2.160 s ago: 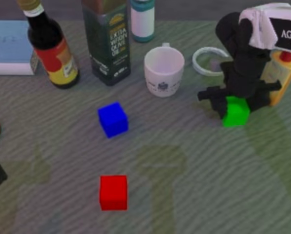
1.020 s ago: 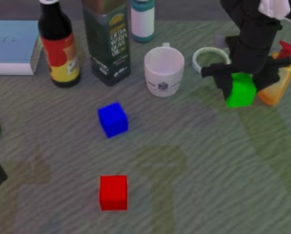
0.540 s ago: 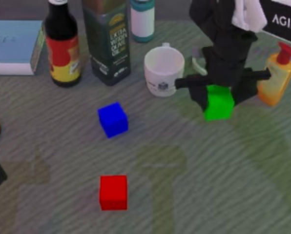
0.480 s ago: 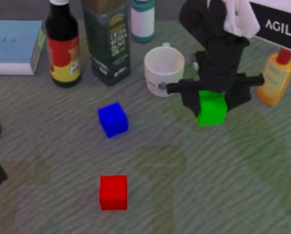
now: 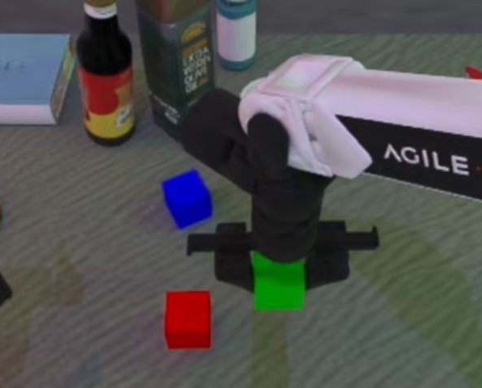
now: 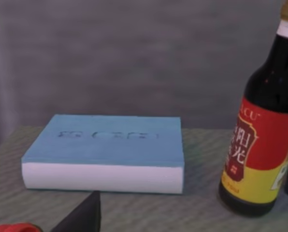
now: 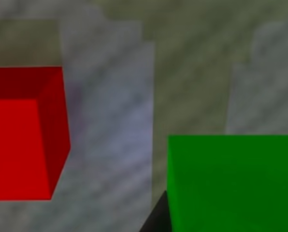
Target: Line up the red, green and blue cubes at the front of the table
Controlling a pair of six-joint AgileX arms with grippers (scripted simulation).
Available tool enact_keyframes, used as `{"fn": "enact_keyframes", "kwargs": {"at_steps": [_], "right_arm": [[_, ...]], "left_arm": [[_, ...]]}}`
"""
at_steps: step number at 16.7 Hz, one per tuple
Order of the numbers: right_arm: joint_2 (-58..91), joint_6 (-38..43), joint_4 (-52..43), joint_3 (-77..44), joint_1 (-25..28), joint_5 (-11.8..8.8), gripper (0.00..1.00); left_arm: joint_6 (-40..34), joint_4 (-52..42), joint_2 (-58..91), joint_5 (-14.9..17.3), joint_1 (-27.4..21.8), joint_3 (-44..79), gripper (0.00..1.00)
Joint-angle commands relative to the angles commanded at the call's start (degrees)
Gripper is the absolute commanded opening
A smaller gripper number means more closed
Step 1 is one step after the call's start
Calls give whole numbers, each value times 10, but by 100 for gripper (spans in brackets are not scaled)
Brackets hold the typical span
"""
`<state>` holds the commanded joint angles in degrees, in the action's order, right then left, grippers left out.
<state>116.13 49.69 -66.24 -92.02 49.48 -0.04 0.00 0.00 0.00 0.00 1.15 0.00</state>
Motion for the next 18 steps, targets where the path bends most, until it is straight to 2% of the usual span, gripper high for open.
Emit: {"fn": "enact_keyframes", "kwargs": {"at_steps": [2,8,14,18], "right_arm": [[-13,19,5,14,18,0,0],[-9,19,14,21,18,0,0],[27,22,133,97,20,1,0],[34,22,148,109,21,1,0]], "left_arm": [[0,0,0,0,0,0,100],[0,0,0,0,0,0,100],[0,0,0,0,0,0,100],[0,0,0,0,0,0,100]]}}
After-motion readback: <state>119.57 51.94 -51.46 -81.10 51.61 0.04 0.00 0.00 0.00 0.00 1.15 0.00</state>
